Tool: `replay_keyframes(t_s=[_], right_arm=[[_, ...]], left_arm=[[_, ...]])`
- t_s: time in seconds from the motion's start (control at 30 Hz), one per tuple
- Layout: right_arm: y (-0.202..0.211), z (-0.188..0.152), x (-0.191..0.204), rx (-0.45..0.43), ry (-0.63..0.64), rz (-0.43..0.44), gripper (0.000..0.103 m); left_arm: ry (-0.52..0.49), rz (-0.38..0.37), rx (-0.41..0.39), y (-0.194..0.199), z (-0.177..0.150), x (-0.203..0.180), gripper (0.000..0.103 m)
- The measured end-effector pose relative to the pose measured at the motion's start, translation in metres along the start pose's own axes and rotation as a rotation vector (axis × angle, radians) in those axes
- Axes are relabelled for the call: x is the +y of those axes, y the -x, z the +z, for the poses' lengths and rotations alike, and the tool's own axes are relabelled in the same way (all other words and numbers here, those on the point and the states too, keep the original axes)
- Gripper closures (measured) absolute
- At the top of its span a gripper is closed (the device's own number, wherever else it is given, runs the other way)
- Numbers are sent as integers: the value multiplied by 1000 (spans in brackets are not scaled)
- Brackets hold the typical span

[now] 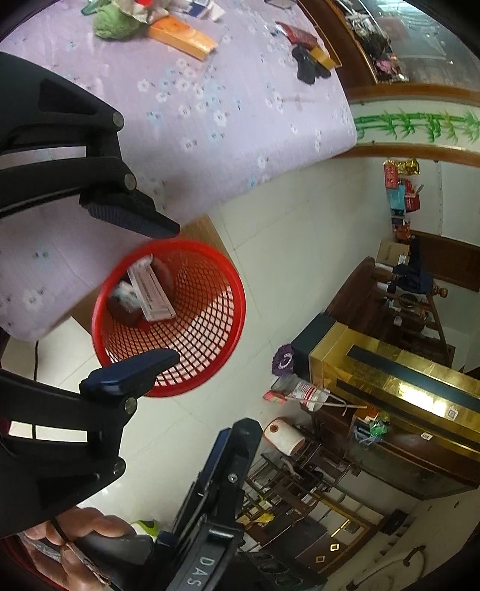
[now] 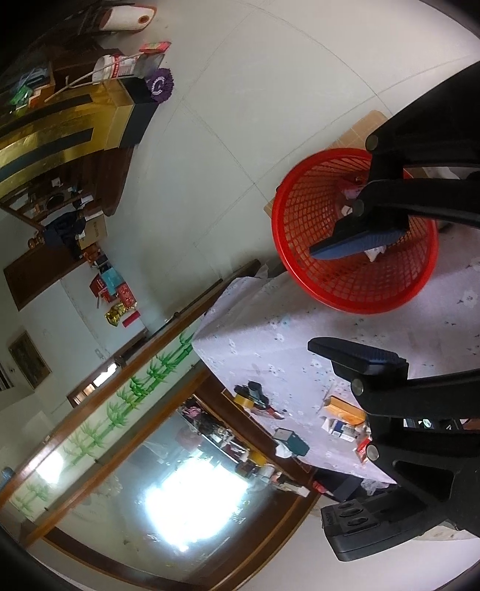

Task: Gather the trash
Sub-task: 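Carry both items to the red wastebasket and open both tools over it, then withdraw both tools from the wastebasket back toward the table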

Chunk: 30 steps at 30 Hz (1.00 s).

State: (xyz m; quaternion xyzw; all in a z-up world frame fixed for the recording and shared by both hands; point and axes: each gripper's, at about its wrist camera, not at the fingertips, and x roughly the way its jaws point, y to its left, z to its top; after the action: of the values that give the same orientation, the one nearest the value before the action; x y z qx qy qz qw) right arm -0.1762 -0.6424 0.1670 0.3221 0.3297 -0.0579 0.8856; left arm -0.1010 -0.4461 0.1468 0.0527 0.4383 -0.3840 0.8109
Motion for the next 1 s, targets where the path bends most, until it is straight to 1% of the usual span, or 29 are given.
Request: replay_keyframes(t_s=[0.13, 0.2, 0.27, 0.3, 0.4, 0.57, 0.77, 1.0], right_arm=[[4, -9, 17, -10, 38, -31, 44], [7, -14, 23, -15, 49, -43, 43], [9, -18, 26, -19, 50, -54, 38], [9, -20, 28, -19, 50, -57, 37], [10, -27, 35, -22, 66, -88, 37], [12, -37, 47, -27, 91, -110, 37], [11, -45, 61, -25, 102, -115, 37], [7, -54, 77, -10, 113, -104, 37]], left_arm=[[20, 22, -15, 16, -10, 17, 41], [31, 28, -22, 22, -12, 24, 41], [48, 35, -25, 27, -14, 32, 41], [55, 37, -27, 30, -15, 36, 41], [68, 41, -29, 37, -18, 45, 41], [66, 47, -34, 46, -25, 54, 41], [66, 45, -38, 56, -30, 61, 41], [88, 52, -47, 68, -38, 74, 40]])
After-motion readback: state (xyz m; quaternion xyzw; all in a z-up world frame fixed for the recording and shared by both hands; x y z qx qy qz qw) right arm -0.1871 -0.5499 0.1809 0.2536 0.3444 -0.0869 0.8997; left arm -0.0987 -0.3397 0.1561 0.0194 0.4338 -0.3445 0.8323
